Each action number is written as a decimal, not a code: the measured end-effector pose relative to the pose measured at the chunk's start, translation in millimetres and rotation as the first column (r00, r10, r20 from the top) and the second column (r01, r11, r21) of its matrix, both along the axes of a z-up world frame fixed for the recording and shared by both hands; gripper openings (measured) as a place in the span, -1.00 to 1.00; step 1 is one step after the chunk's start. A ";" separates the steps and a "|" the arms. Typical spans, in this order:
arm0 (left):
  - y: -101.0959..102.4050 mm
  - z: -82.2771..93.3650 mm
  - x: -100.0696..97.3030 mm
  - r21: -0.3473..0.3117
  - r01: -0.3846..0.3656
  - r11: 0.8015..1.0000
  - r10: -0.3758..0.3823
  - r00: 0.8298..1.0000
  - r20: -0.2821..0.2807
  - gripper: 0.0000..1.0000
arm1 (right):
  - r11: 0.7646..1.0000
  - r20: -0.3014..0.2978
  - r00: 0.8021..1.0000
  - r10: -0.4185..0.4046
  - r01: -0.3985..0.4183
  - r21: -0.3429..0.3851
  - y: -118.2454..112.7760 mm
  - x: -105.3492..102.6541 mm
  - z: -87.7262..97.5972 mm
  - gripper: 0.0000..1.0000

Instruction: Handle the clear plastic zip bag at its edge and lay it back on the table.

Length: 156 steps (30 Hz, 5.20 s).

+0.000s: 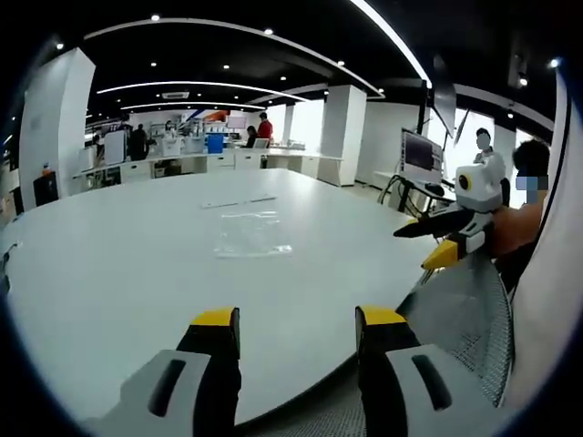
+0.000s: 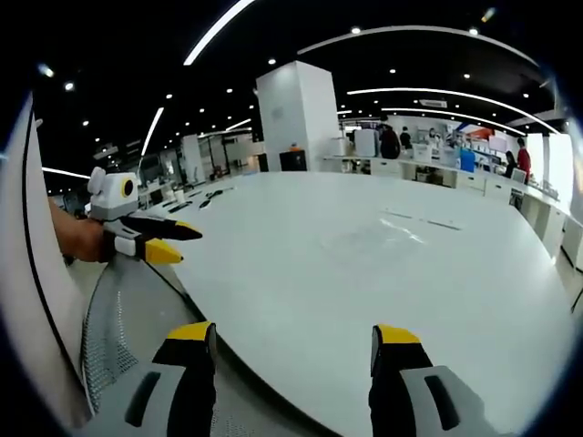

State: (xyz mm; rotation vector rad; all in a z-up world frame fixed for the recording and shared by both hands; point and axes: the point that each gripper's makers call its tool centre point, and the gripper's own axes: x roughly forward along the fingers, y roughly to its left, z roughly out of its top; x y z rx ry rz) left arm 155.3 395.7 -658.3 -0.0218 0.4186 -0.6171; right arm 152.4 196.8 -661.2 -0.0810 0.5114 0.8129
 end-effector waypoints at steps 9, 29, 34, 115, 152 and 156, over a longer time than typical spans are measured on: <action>-7.0 6.9 -2.5 0.001 -0.004 1.000 0.004 1.000 0.002 0.01 | 1.000 -0.003 1.000 0.001 -0.001 0.004 1.1 -0.4 0.6 0.38; -9.2 10.1 -3.2 0.004 -0.008 1.000 0.008 1.000 0.003 0.06 | 1.000 -0.006 1.000 -0.011 0.011 0.017 -0.7 0.9 0.9 0.41; -8.4 9.3 -3.4 0.003 -0.006 1.000 0.006 1.000 0.001 0.06 | 1.000 -0.006 1.000 -0.015 0.015 0.018 -1.4 1.2 0.8 0.41; -3.6 15.2 3.5 0.010 -0.048 0.999 0.048 0.999 -0.007 0.06 | 0.991 -0.032 0.995 0.090 -0.093 -0.101 -1.4 22.9 -10.0 0.19; -5.1 39.5 23.8 -0.005 -0.056 0.998 0.056 0.998 -0.007 0.02 | 0.855 0.021 0.935 0.355 -0.315 -0.413 32.6 139.9 -51.8 -0.31; -6.2 39.7 25.0 -0.003 -0.055 0.998 0.055 0.998 -0.007 0.02 | 0.844 0.020 0.931 0.366 -0.322 -0.428 35.7 147.7 -56.0 -0.37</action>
